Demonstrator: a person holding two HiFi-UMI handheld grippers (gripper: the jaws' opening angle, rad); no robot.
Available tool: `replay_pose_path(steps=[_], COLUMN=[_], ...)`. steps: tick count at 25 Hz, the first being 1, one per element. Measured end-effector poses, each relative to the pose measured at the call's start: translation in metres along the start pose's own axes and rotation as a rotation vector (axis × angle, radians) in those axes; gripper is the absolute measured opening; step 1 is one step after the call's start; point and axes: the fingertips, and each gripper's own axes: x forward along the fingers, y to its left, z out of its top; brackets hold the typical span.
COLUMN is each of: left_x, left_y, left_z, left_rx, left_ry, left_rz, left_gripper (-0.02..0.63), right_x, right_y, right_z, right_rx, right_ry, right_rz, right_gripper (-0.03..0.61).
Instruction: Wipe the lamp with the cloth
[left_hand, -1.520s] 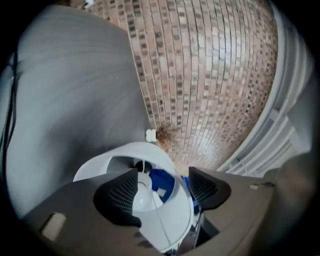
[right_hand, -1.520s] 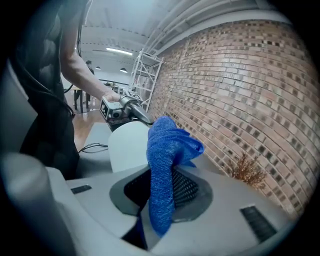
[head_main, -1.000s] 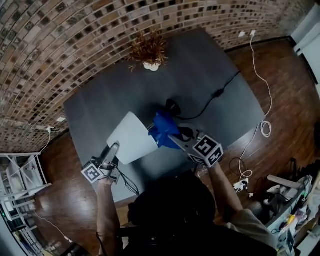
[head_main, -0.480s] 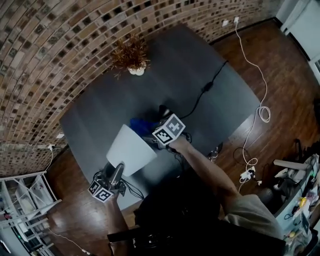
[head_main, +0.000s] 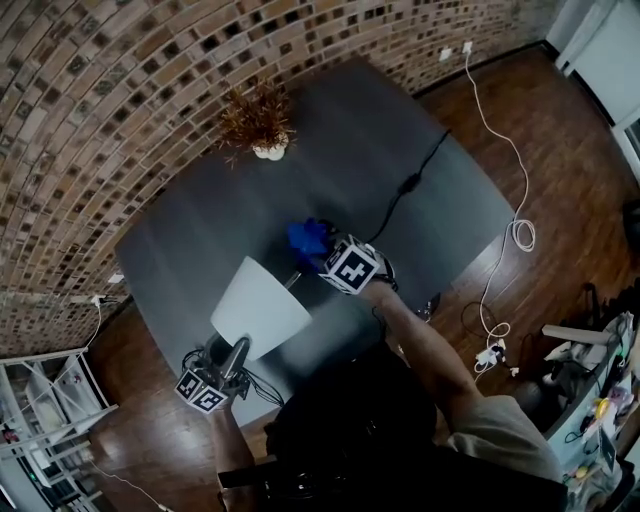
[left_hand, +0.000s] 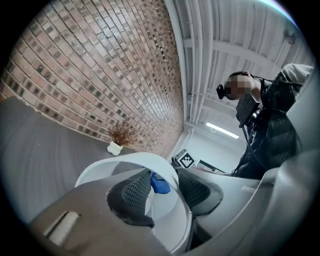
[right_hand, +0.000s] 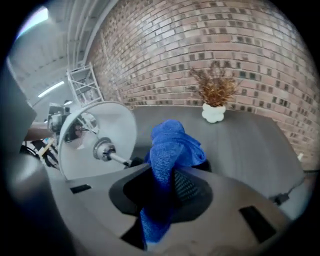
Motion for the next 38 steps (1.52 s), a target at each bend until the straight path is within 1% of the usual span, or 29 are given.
replay_pose_path(steps=[4,6,7,8,9,11,12,13,14,15,17,18,19,20,22,23,24,25,26,27,29,30,31,32,33,35,36,38], left_x=[0.003,0.005,0.005,0.005,0.004,0.002,0.001,0.001,0.000,-0.001,-0.001,0.000,0.002,0.004,0.006,0.006,0.007,0.008,0.010,0.011,0.017,0.021,0.028,0.036,0.045,0.071,0.087,0.123], left_y=[-0.001,-0.003,-0.003,-0.004,-0.004,-0.002,-0.001,0.000,-0.001,-0.003,-0.007,-0.008,-0.007,-0.006,-0.004,-0.002,0.001,0.003,0.005,0.006,0.011,0.014,0.016,0.018,0.019,0.022,0.024,0.028], left_z=[0.000,-0.001,-0.001,-0.002,-0.003,-0.003,-0.003,-0.003,-0.004,-0.006,-0.010,-0.011,-0.010,-0.010,-0.008,-0.006,-0.003,0.002,0.008,0.017,0.043,0.058,0.074,0.090,0.106,0.137,0.151,0.176], left_rx=[0.019,0.036,0.049,0.066,0.083,0.111,0.119,0.123,0.125,0.124,0.123,0.120,0.116,0.110,0.092,0.079,0.066,0.054,0.044,0.038,0.035,0.042,0.054,0.069,0.087,0.109,0.102,0.056], left_ry=[0.003,0.009,0.019,0.033,0.048,0.070,0.075,0.078,0.079,0.080,0.082,0.079,0.074,0.069,0.057,0.048,0.039,0.031,0.023,0.016,0.000,-0.002,0.005,0.023,0.051,0.114,0.134,0.152], left_rz=[-0.002,0.003,0.003,0.002,0.001,0.001,0.002,0.002,0.004,0.007,0.013,0.014,0.015,0.017,0.027,0.036,0.045,0.050,0.050,0.045,0.034,0.029,0.024,0.019,0.014,0.018,0.033,0.083], left_gripper=[0.176,0.176,0.176,0.176,0.176,0.176,0.176,0.176,0.176,0.176,0.175,0.175,0.174,0.173,0.170,0.169,0.168,0.167,0.167,0.167,0.165,0.163,0.161,0.158,0.155,0.149,0.143,0.137], right_x=[-0.029,-0.049,-0.057,-0.060,-0.060,-0.043,-0.027,-0.009,0.010,0.026,0.044,0.044,0.040,0.031,0.003,-0.014,-0.031,-0.045,-0.058,-0.068,-0.082,-0.086,-0.086,-0.086,-0.086,-0.089,-0.094,-0.108], right_y=[-0.067,-0.097,-0.105,-0.103,-0.091,-0.043,-0.016,0.008,0.024,0.032,0.020,0.001,-0.023,-0.053,-0.115,-0.139,-0.154,-0.160,-0.156,-0.145,-0.097,-0.066,-0.035,-0.010,0.004,0.009,0.004,-0.013], right_z=[-0.016,-0.017,-0.014,-0.006,0.008,0.039,0.050,0.055,0.054,0.048,0.037,0.035,0.035,0.036,0.040,0.041,0.041,0.042,0.042,0.043,0.048,0.051,0.053,0.052,0.048,0.040,0.036,0.028], right_rx=[0.095,0.103,0.087,0.057,0.018,-0.096,-0.169,-0.246,-0.317,-0.369,-0.416,-0.426,-0.430,-0.426,-0.390,-0.363,-0.323,-0.265,-0.194,-0.120,-0.013,0.010,0.017,0.019,0.027,0.079,0.117,0.187], right_ry=[-0.008,0.009,0.010,-0.005,-0.035,-0.085,-0.083,-0.055,-0.005,0.053,0.150,0.188,0.219,0.240,0.253,0.240,0.203,0.140,0.059,-0.028,-0.188,-0.246,-0.281,-0.298,-0.306,-0.333,-0.357,-0.402], right_rz=[-0.165,-0.259,-0.288,-0.281,-0.236,-0.087,-0.018,0.032,0.063,0.076,0.052,0.012,-0.050,-0.133,-0.324,-0.397,-0.433,-0.427,-0.387,-0.324,-0.156,-0.069,0.004,0.048,0.061,0.031,0.005,-0.049], right_gripper=[0.087,0.087,0.087,0.087,0.087,0.087,0.087,0.087,0.087,0.087,0.088,0.087,0.089,0.089,0.089,0.089,0.089,0.089,0.089,0.088,0.087,0.087,0.087,0.087,0.087,0.087,0.087,0.087])
